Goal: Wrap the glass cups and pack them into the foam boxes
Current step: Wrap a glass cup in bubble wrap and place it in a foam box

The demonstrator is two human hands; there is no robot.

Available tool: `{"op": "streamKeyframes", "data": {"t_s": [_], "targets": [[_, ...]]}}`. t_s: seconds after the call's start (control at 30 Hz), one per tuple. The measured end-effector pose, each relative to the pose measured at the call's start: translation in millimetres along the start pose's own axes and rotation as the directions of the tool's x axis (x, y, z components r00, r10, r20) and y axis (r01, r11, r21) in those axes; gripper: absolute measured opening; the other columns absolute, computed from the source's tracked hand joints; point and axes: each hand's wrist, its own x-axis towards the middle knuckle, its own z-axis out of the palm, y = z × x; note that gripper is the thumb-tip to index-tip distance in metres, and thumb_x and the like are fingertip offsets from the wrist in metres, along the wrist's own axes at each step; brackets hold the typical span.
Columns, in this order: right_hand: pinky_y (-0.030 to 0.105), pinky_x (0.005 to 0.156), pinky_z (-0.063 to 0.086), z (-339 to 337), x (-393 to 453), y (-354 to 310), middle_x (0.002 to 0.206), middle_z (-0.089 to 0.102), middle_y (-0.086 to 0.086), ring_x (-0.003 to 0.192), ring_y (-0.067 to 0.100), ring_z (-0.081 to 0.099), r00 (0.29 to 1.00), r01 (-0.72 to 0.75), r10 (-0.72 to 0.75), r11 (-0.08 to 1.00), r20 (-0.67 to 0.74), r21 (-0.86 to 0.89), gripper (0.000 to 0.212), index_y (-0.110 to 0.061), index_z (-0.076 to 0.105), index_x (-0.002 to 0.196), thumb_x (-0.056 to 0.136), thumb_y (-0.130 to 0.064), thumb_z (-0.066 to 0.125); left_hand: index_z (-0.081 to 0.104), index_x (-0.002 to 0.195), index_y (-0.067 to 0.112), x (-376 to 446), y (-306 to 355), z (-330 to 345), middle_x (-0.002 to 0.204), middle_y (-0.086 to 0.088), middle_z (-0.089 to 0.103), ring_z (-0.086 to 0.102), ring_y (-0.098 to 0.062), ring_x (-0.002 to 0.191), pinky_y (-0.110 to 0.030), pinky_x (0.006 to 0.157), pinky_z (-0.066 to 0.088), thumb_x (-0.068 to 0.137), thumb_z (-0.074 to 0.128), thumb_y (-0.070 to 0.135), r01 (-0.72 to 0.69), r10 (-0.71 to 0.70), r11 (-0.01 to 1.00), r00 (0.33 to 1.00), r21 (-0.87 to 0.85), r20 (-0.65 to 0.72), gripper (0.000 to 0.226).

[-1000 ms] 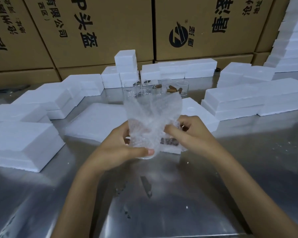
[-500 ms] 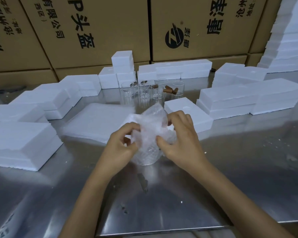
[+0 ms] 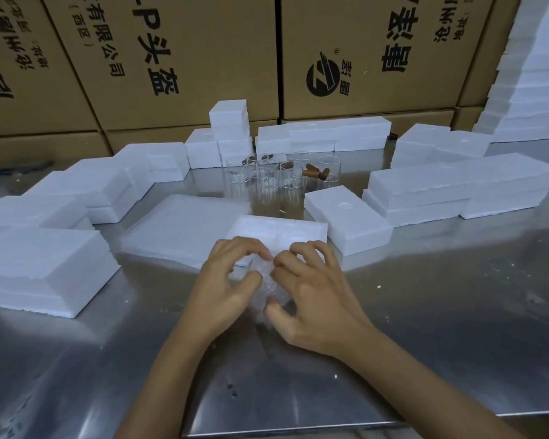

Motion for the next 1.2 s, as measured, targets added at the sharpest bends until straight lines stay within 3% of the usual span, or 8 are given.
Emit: {"op": "streamKeyframes", "data": {"t_s": [0.23, 0.33, 0.6, 0.8, 0.93, 1.03, 1.1, 1.2], "targets": [[0.042, 0.104, 0.034, 1, -9, 5, 0.118, 0.060, -0.004, 0.114, 0.017, 0.054, 0.959, -0.027, 0.070, 0.987, -0.275, 0.158, 0.035, -0.017, 0.066, 0.104, 0.070, -0.026, 0.061, 0.068, 0.088, 0.019, -2, -3, 3, 0.093, 0.015, 0.066, 0.054, -0.007, 0.098, -0.028, 0.089, 0.036, 0.079, 0.039, 0.041, -0.139, 0.078, 0.914, 0.982, 0.380, 0.171, 0.037], [0.040, 0.103, 0.034, 0, -10, 7, 0.121, 0.058, -0.002, 0.117, 0.014, 0.049, 0.949, -0.083, 0.133, 0.980, -0.287, 0.181, 0.031, -0.017, 0.065, 0.099, 0.071, -0.027, 0.057, 0.069, 0.083, 0.017, -3, -3, 7, 0.088, 0.015, 0.066, 0.054, -0.008, 0.094, -0.028, 0.086, 0.035, 0.081, 0.039, 0.043, -0.189, 0.110, 0.869, 0.975, 0.457, 0.193, 0.040], [0.042, 0.108, 0.030, 8, -10, 10, 0.139, 0.049, -0.003, 0.132, 0.017, 0.039, 0.986, -0.114, 0.133, 0.978, -0.100, 0.175, 0.024, -0.025, 0.067, 0.093, 0.075, -0.030, 0.053, 0.054, 0.098, 0.031, -7, -9, 7, 0.113, 0.020, 0.044, 0.046, -0.009, 0.114, -0.024, 0.092, 0.040, 0.072, 0.052, 0.033, -0.119, 0.106, 0.961, 0.992, 0.251, 0.064, 0.027], [0.046, 0.112, 0.027, 11, -10, 11, 0.146, 0.045, -0.003, 0.138, 0.019, 0.033, 0.994, -0.084, 0.092, 0.987, -0.057, 0.134, 0.037, -0.027, 0.065, 0.104, 0.069, -0.025, 0.055, 0.047, 0.098, 0.039, -7, -26, 10, 0.116, 0.023, 0.039, 0.041, -0.002, 0.113, -0.017, 0.078, 0.039, 0.069, 0.061, 0.049, -0.060, 0.014, 0.964, 0.984, 0.258, 0.176, 0.035], [0.030, 0.111, 0.025, 5, -9, 13, 0.138, 0.047, -0.011, 0.133, 0.006, 0.036, 0.951, -0.136, 0.217, 0.933, -0.219, 0.333, 0.062, -0.024, 0.050, 0.132, 0.071, -0.023, 0.050, 0.050, 0.087, 0.031, -4, -27, 15, 0.100, 0.018, 0.054, 0.052, -0.002, 0.097, -0.014, 0.074, 0.039, 0.066, 0.072, 0.056, -0.062, 0.048, 0.966, 0.997, 0.253, 0.061, 0.039], [0.030, 0.106, 0.029, 3, -9, 22, 0.133, 0.048, -0.015, 0.126, 0.004, 0.039, 0.849, -0.284, 0.450, 0.832, -0.279, 0.476, 0.054, -0.027, 0.047, 0.132, 0.078, -0.019, 0.044, 0.054, 0.100, 0.029, -1, -29, 8, 0.097, 0.014, 0.059, 0.057, -0.008, 0.072, -0.017, 0.058, 0.044, 0.062, 0.080, 0.056, 0.056, -0.036, 0.990, 0.987, 0.132, -0.155, 0.053], [0.037, 0.104, 0.032, 5, -5, 26, 0.135, 0.047, -0.011, 0.126, 0.011, 0.040, 0.841, -0.376, 0.474, 0.859, -0.261, 0.349, 0.050, -0.025, 0.051, 0.130, 0.081, -0.016, 0.042, 0.049, 0.114, 0.034, 7, -30, -1, 0.102, 0.018, 0.060, 0.058, -0.007, 0.067, -0.022, 0.055, 0.049, 0.059, 0.081, 0.055, 0.136, -0.133, 0.991, 0.939, -0.010, -0.318, 0.066], [0.040, 0.106, 0.029, 13, -2, 30, 0.147, 0.041, -0.002, 0.134, 0.018, 0.034, 0.896, -0.420, 0.426, 0.905, -0.124, 0.070, 0.042, -0.026, 0.058, 0.129, 0.091, -0.023, 0.043, 0.042, 0.121, 0.052, 33, -28, -15, 0.112, 0.034, 0.054, 0.059, 0.013, 0.087, -0.011, 0.064, 0.046, 0.063, 0.086, 0.049, 0.139, -0.171, 0.984, 0.911, -0.111, -0.375, 0.073]]}}
